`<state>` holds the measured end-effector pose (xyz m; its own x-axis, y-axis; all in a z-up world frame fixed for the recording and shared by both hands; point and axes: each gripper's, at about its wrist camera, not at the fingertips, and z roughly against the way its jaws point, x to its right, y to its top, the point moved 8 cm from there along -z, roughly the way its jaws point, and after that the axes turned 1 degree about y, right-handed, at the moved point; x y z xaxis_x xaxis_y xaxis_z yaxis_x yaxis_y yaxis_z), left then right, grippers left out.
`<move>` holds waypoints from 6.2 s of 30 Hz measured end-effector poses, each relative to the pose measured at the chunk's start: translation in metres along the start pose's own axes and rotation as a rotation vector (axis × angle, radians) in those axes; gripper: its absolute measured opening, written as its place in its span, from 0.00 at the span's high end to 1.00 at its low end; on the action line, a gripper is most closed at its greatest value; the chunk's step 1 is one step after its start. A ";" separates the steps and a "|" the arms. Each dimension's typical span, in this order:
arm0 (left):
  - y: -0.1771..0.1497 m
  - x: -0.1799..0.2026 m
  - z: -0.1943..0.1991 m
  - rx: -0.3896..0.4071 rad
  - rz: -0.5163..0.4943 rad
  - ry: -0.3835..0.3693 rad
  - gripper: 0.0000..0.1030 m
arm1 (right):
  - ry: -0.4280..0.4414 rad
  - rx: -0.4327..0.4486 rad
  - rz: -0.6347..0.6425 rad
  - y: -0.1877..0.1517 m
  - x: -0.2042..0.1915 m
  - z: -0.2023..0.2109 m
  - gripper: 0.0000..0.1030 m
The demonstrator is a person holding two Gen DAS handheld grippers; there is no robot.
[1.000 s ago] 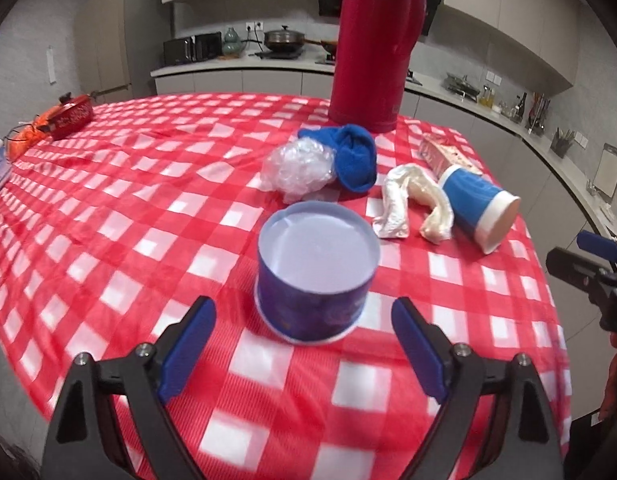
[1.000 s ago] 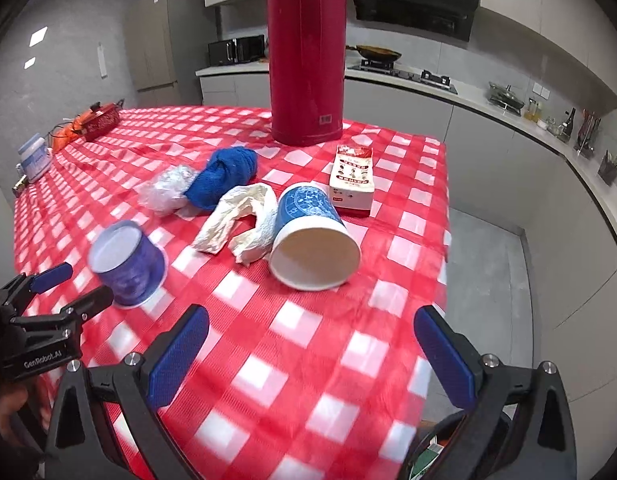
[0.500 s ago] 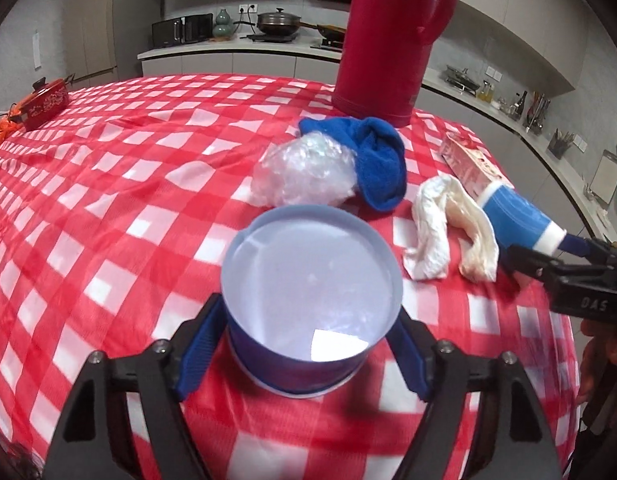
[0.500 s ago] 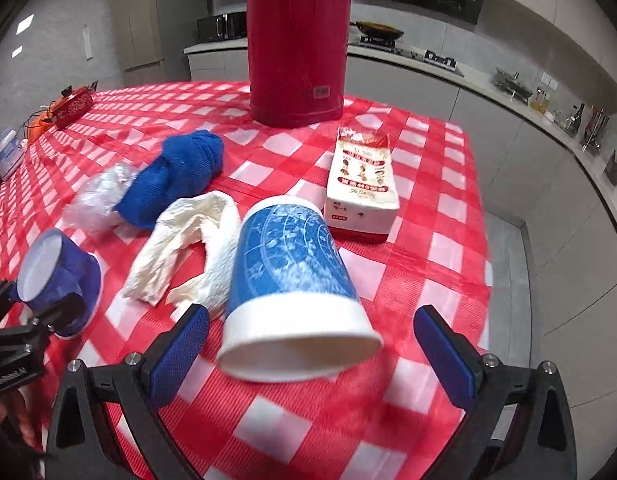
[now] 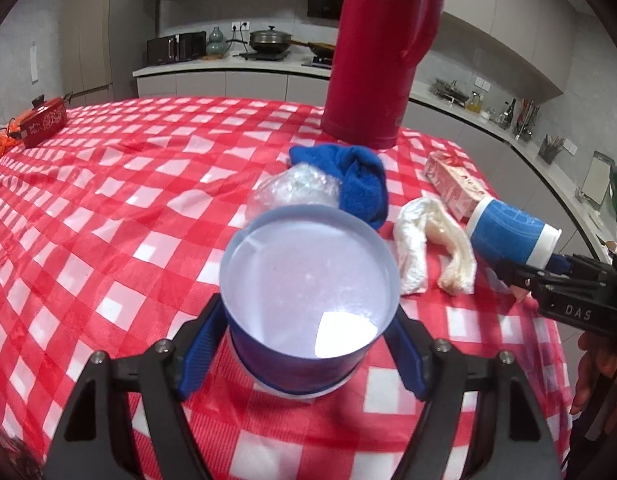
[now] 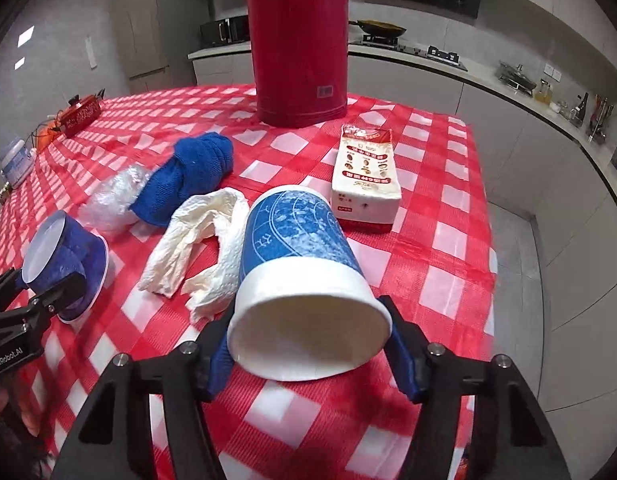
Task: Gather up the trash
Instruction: 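Carry the blue bowl and blue-and-white cup over the bin with both tools, then open both tools to drop the bowl and cup into the bin, then move both open tools back toward the table items, then grasp the plastic bag with the left tool while the right tool grasps the white cloth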
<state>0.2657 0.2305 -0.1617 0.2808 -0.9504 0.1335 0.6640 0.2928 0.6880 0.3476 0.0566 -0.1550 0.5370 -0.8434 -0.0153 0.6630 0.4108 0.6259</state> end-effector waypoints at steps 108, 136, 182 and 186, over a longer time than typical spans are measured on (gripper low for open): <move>-0.187 0.401 0.053 -0.188 -0.420 -0.278 0.05 | -0.317 -0.097 -0.378 -0.361 0.332 0.192 0.00; -0.113 0.318 0.151 0.054 -0.292 -0.204 0.04 | -0.241 0.156 -0.268 -0.243 0.233 0.276 0.00; 0.000 -0.015 0.057 0.071 -0.057 0.045 0.15 | 0.021 0.112 0.025 -0.010 -0.036 0.095 0.13; 0.016 -0.023 0.025 0.044 -0.075 0.019 0.16 | 0.024 0.073 0.021 0.004 -0.044 0.059 0.21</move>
<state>0.2529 0.2543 -0.1355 0.2449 -0.9672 0.0671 0.6525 0.2156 0.7265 0.2958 0.0755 -0.1058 0.5636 -0.8258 -0.0201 0.6121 0.4011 0.6815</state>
